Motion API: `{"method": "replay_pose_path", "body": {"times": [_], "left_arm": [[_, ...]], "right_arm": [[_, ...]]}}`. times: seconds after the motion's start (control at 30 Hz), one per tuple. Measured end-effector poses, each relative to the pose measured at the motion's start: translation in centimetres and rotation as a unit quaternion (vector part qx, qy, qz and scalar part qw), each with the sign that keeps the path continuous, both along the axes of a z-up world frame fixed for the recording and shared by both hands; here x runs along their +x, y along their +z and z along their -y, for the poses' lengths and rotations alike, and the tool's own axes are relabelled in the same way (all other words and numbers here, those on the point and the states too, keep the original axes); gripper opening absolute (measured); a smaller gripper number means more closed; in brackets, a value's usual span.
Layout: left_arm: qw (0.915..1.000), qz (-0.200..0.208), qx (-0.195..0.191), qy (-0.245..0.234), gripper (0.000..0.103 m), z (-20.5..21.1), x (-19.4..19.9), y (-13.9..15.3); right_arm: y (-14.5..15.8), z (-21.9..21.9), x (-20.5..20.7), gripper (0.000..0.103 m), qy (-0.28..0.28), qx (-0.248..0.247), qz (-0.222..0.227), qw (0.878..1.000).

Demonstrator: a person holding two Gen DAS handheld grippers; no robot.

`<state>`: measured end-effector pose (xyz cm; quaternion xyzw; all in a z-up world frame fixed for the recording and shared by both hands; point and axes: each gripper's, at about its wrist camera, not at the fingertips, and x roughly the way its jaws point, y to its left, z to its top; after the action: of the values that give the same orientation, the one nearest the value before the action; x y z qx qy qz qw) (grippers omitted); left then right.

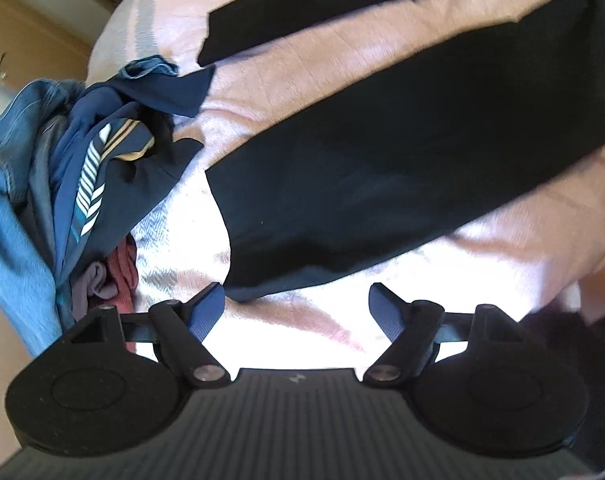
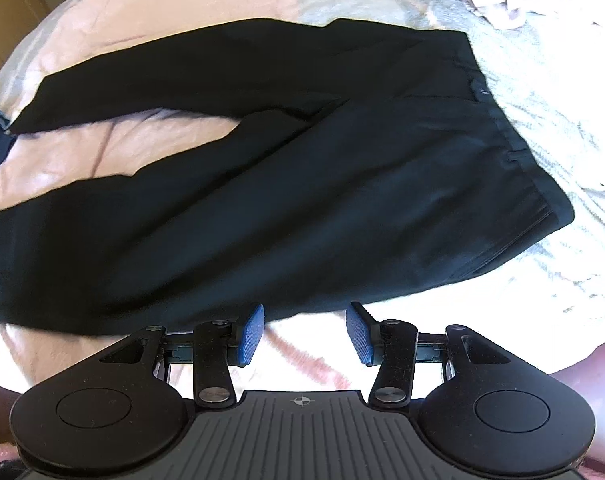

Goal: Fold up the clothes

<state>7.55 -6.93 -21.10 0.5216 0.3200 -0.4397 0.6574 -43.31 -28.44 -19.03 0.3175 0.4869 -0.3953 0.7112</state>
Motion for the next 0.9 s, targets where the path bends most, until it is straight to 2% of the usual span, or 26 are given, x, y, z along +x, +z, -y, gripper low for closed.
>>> {"method": "replay_pose_path", "body": {"times": [0.2,0.33,0.43,0.6,0.7,0.8,0.9], "left_arm": [[0.9982,-0.052,-0.029,0.006,0.077,2.2,0.7,-0.1],[0.9939,-0.101,-0.042,-0.016,0.077,3.7,1.5,0.1],[0.9927,-0.099,-0.057,-0.039,0.077,3.6,2.2,0.5],[0.9934,-0.091,-0.055,-0.042,0.077,2.2,4.4,0.4],[0.9948,-0.08,-0.049,-0.04,0.077,1.2,5.7,0.1],[0.9959,-0.056,-0.041,-0.058,0.077,0.3,6.3,-0.3],[0.9957,-0.06,-0.04,-0.058,0.077,-0.4,6.8,-0.5]], "right_arm": [[2.3,-3.3,0.2,0.049,-0.025,-0.028,-0.013,0.999],[3.7,-5.9,1.2,0.049,-0.046,-0.043,-0.03,0.998],[4.5,-7.9,2.4,0.049,-0.05,-0.052,-0.033,0.997],[4.7,-10.4,4.4,0.05,-0.053,-0.059,-0.029,0.996],[4.6,-11.1,5.0,0.05,-0.055,-0.056,-0.025,0.997],[4.7,-11.5,5.4,0.05,-0.054,-0.058,-0.025,0.997],[4.7,-11.4,5.8,0.05,-0.056,-0.053,-0.031,0.997]]}}
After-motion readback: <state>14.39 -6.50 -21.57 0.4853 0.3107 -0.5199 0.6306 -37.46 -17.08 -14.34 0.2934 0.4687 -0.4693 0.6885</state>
